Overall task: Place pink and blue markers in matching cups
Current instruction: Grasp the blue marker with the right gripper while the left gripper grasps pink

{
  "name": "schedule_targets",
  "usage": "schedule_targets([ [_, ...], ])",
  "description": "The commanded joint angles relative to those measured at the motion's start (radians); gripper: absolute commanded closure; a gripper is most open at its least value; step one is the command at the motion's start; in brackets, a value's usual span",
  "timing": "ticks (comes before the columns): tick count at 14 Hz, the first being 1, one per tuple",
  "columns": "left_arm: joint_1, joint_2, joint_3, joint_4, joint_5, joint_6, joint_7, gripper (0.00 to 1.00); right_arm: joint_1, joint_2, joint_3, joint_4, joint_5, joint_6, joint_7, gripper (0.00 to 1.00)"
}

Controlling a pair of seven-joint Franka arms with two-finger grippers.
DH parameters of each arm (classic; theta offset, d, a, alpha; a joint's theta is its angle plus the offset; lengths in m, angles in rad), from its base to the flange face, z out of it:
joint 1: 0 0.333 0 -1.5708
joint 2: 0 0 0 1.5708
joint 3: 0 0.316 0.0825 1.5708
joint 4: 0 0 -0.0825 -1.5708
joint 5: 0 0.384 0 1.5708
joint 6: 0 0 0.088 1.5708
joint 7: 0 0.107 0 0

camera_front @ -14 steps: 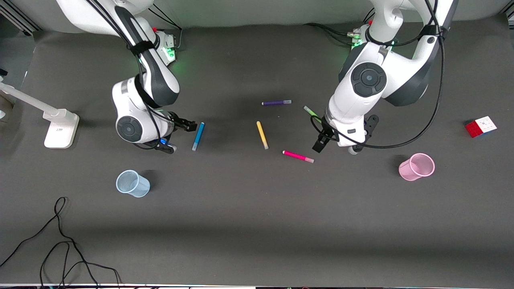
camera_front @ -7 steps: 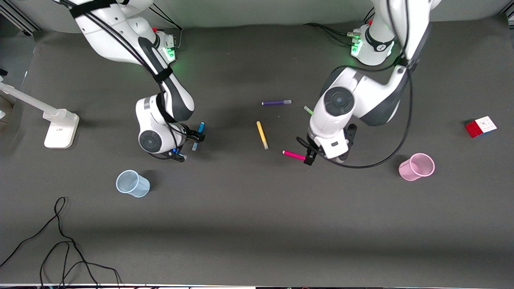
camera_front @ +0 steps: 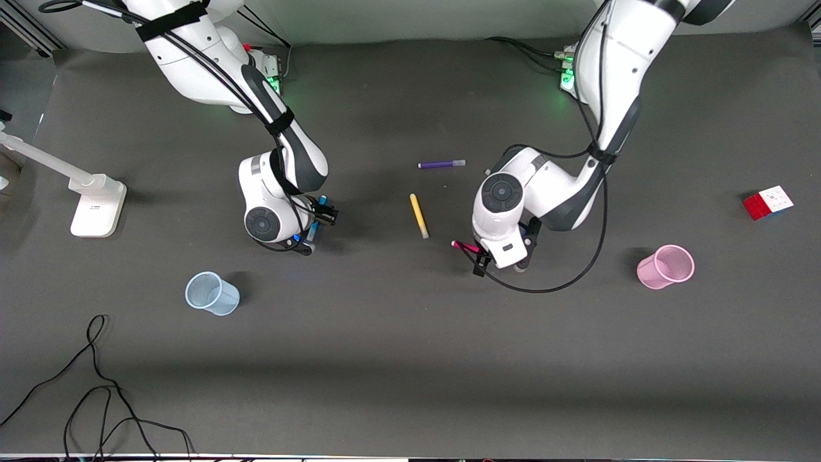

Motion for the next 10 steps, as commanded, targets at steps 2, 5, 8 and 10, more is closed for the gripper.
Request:
schedule_targets([
  [2,-0.037,0.04,0.02,0.015,0.027,0.031,-0.04,0.0,0.032,0.0,-0.015,0.015,0.021,0.001,0.024,1.0],
  [5,-0.037,0.051,0.02,0.018,0.027,0.035,-0.04,0.02,0.027,-0.055,-0.043,0.039,0.021,-0.069,0.029,1.0],
  [8,-0.035,0.058,0.022,0.023,0.027,0.035,-0.04,0.22,0.027,-0.093,-0.129,0.18,0.02,-0.276,0.029,1.0],
  [10,-0.035,0.058,0.029,0.023,0.027,0.035,-0.04,0.55,0.027,-0.095,-0.218,0.344,0.02,-0.472,0.022,1.0],
])
